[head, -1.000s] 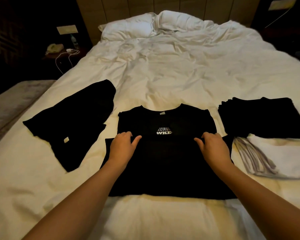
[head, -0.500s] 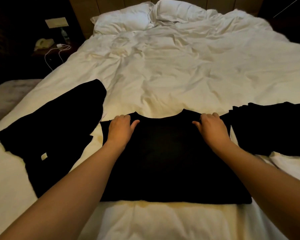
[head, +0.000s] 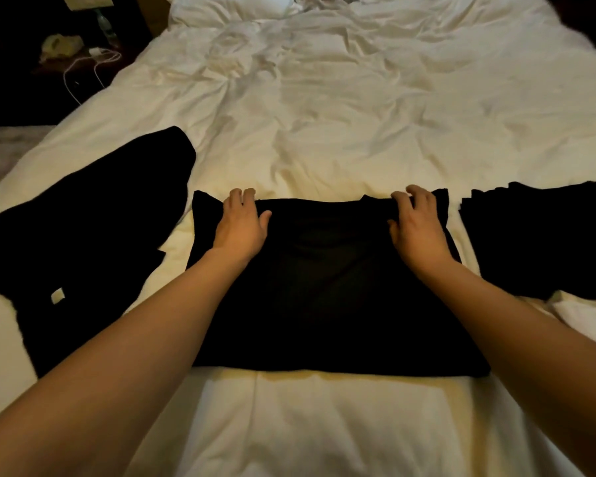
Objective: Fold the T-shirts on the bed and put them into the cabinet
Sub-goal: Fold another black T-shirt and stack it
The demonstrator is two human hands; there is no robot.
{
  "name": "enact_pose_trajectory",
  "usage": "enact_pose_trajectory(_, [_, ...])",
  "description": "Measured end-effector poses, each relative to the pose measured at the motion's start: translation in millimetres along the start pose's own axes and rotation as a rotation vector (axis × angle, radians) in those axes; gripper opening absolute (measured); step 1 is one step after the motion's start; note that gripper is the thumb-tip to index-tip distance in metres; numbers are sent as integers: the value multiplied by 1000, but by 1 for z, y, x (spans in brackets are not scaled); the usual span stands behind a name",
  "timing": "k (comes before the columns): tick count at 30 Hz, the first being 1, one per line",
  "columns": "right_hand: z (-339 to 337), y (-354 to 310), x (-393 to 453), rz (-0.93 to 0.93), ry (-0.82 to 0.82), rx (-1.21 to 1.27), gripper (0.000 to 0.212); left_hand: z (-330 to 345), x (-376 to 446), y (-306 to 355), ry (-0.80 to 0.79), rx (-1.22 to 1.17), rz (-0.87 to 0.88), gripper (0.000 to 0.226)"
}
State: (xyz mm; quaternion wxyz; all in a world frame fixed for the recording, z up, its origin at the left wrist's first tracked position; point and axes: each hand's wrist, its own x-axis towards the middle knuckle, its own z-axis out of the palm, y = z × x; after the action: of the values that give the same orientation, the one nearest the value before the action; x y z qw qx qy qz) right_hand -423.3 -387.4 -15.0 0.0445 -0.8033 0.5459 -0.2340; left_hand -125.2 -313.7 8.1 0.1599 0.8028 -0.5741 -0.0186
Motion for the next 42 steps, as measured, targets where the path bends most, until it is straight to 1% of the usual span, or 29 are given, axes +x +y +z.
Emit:
enact_pose_trajectory(2, [-3,-5,-15,-15,35,34,51,-1,-18,7,-4,-23,25,58])
enact_pose_trajectory(5, [-12,-17,-45,20,25,97,51,-4,-57,8,-9,14,96,58])
enact_pose_trajectory(6, [-15,-21,-57,24,14,109,49,-4,-72,7,2,30,127,54])
enact_pose_trajectory(8, [-22,-27,-84,20,-6,93,41,-7,-104,4,71,70,180,40])
enact_pose_trajectory(10, [-28,-33,-116,3,-7,48,35,-11,-136,-3,128,76,182,25])
enact_pose_trajectory(11, [-31,-36,-132,-10,4,28,33,-11,-151,-6,147,70,180,22])
enact_pose_trajectory(12, [-33,-39,-147,-22,23,20,31,-11,-166,-10,162,62,181,22])
enact_pose_trajectory(14, [-36,-47,-176,-46,81,36,34,-10,-198,-17,185,26,219,32])
enact_pose_trajectory(16, [-38,-53,-202,-77,114,53,45,-9,-228,-22,181,-28,269,45])
enact_pose_trajectory(17, [-37,-55,-212,-92,104,51,50,-7,-239,-24,166,-37,275,50])
enact_pose_trajectory(19, [-37,-58,-228,-94,43,38,54,-4,-253,-26,145,-20,248,57])
enact_pose_trajectory(20, [-37,-59,-234,-79,17,44,56,-4,-255,-27,148,-24,228,56])
enact_pose_trajectory(22, [-35,-56,-235,-51,-4,66,49,2,-252,-32,168,-61,235,47])
enact_pose_trajectory(24, [-33,-51,-232,-47,-1,56,38,8,-247,-42,216,-95,265,33])
enact_pose_trajectory(25, [-33,-48,-229,-44,5,59,34,9,-246,-46,238,-124,242,30])
enact_pose_trajectory(27, [-31,-43,-225,-19,18,103,31,9,-245,-52,256,-188,161,33])
enact_pose_trajectory(29, [-33,-43,-227,5,31,165,27,7,-250,-53,263,-216,111,29])
enact_pose_trajectory(34, [-41,-51,-257,-31,101,250,16,3,-278,-54,296,-258,93,24])
enact_pose_trajectory(37, [-45,-49,-281,-70,136,253,14,-2,-302,-54,322,-243,125,25])
enact_pose_trajectory(40, [-50,-48,-311,-58,89,242,25,-6,-333,-55,351,-263,118,20])
enact_pose_trajectory(42, [-55,-48,-330,-56,69,240,26,-7,-353,-53,355,-285,103,23])
